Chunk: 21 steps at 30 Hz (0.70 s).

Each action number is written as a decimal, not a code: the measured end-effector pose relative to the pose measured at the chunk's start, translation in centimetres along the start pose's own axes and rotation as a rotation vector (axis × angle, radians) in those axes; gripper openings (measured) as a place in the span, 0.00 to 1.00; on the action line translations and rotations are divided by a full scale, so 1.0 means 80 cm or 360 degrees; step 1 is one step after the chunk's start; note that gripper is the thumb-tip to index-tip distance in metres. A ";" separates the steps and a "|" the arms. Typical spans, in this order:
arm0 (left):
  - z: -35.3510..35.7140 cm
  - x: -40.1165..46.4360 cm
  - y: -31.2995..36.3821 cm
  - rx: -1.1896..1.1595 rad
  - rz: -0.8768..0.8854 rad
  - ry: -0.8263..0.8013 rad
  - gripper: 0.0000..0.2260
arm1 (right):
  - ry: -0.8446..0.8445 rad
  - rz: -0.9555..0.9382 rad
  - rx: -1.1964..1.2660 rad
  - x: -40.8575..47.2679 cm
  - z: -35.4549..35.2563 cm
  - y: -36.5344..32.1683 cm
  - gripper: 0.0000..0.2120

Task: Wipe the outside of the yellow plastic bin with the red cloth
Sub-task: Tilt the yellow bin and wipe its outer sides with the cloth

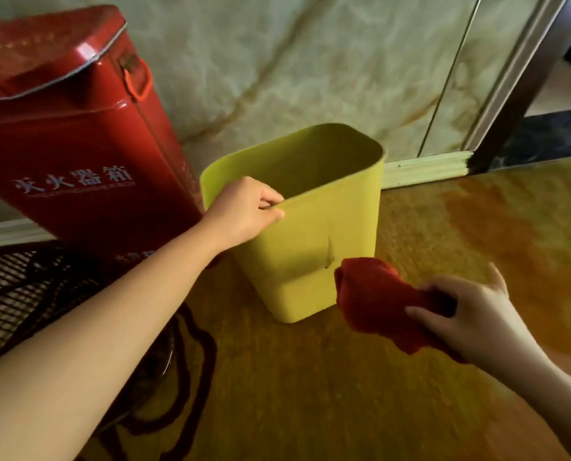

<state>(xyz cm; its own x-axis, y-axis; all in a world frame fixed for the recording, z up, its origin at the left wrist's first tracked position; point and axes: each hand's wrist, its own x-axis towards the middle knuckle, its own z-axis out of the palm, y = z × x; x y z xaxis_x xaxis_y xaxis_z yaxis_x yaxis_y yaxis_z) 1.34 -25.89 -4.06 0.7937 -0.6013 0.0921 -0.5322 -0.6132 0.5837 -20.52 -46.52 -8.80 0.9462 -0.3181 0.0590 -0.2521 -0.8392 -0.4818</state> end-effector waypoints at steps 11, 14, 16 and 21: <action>-0.040 0.028 0.021 0.0458 -0.0098 -0.0180 0.10 | 0.0345 0.0027 0.0536 0.062 0.009 -0.050 0.06; -0.050 0.039 0.029 0.0533 -0.0042 -0.0083 0.13 | 0.0500 0.0051 0.0659 0.075 -0.001 -0.063 0.06; -0.055 0.043 0.031 0.0509 -0.0039 -0.0123 0.14 | 0.0740 0.0015 0.0696 0.078 -0.006 -0.065 0.06; -0.054 0.056 0.032 0.0524 -0.0010 -0.0153 0.15 | 0.1014 0.0028 0.0611 0.098 0.023 -0.071 0.10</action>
<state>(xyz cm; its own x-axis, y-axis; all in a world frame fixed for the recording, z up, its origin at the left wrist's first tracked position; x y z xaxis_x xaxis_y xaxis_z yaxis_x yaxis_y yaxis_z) 4.81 -27.96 1.29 0.7743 -0.6328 0.0036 -0.6063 -0.7402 0.2908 -11.31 -43.44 -7.23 0.6123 -0.6221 0.4879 -0.0670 -0.6558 -0.7520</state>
